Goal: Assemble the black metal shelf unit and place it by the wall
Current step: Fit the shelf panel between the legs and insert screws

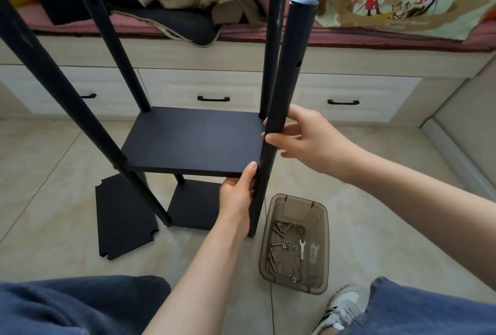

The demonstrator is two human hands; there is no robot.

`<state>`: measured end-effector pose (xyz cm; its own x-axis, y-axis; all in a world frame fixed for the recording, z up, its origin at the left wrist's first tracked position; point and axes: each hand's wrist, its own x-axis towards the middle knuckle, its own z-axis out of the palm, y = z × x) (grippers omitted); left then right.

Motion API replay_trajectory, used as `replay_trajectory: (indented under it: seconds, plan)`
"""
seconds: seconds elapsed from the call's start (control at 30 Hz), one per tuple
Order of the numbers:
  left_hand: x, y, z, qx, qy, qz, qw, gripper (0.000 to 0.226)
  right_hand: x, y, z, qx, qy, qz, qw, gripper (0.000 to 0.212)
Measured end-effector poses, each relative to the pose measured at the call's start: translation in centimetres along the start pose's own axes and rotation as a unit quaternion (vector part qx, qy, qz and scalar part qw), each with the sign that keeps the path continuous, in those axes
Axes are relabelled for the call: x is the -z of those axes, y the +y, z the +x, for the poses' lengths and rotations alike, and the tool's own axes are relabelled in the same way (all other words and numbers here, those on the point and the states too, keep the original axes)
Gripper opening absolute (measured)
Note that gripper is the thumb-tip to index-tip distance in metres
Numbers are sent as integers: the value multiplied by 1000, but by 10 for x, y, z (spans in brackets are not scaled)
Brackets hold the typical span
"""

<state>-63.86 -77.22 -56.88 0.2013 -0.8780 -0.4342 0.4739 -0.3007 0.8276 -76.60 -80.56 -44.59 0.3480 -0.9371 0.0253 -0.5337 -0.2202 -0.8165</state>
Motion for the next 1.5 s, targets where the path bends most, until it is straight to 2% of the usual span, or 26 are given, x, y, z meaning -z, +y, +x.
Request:
replay_trajectory:
  seconds: [0.1, 0.2, 0.27, 0.37, 0.43, 0.57, 0.7, 0.83, 0.9, 1.07, 1.23, 1.5]
  plan:
    - [3, -2, 1, -5, -19, -6, 1000, 16, 2, 11, -5, -34, -16, 60, 997, 29]
    - [7, -4, 2, -3, -42, -29, 999, 24, 1, 34, -10, -63, -23, 31, 997, 24]
    - [9, -6, 3, -4, -60, -43, 997, 24, -3, 59, -12, -115, -38, 12, 993, 22]
    - [11, -8, 5, -6, -79, -52, 996, 19, -18, 99, -14, -225, -111, -17, 968, 21]
    - [12, -10, 6, -8, -82, -56, 995, 20, -35, 126, -14, -265, -172, -70, 946, 25]
    - [14, -12, 8, -12, -91, -50, 994, 23, -78, 182, -16, -304, -228, -157, 911, 29]
    - [12, -14, 9, -9, -79, -57, 995, 33, -122, 222, -26, -338, -249, -169, 892, 23]
    - [12, -16, 9, -11, -71, -44, 996, 37, -156, 257, -38, -359, -266, -173, 878, 29]
    - [12, -16, 8, -13, -71, -36, 997, 43, -163, 268, -42, -357, -264, -167, 880, 29]
    - [14, -17, 9, -15, -77, -33, 996, 39, -169, 283, -52, -287, -302, -170, 893, 32]
    - [16, -19, 11, -20, -84, -33, 996, 35, -179, 290, -59, -238, -297, -204, 902, 37]
    - [15, -18, 10, -13, -80, -44, 996, 36, -180, 289, -66, -202, -332, -276, 879, 38]
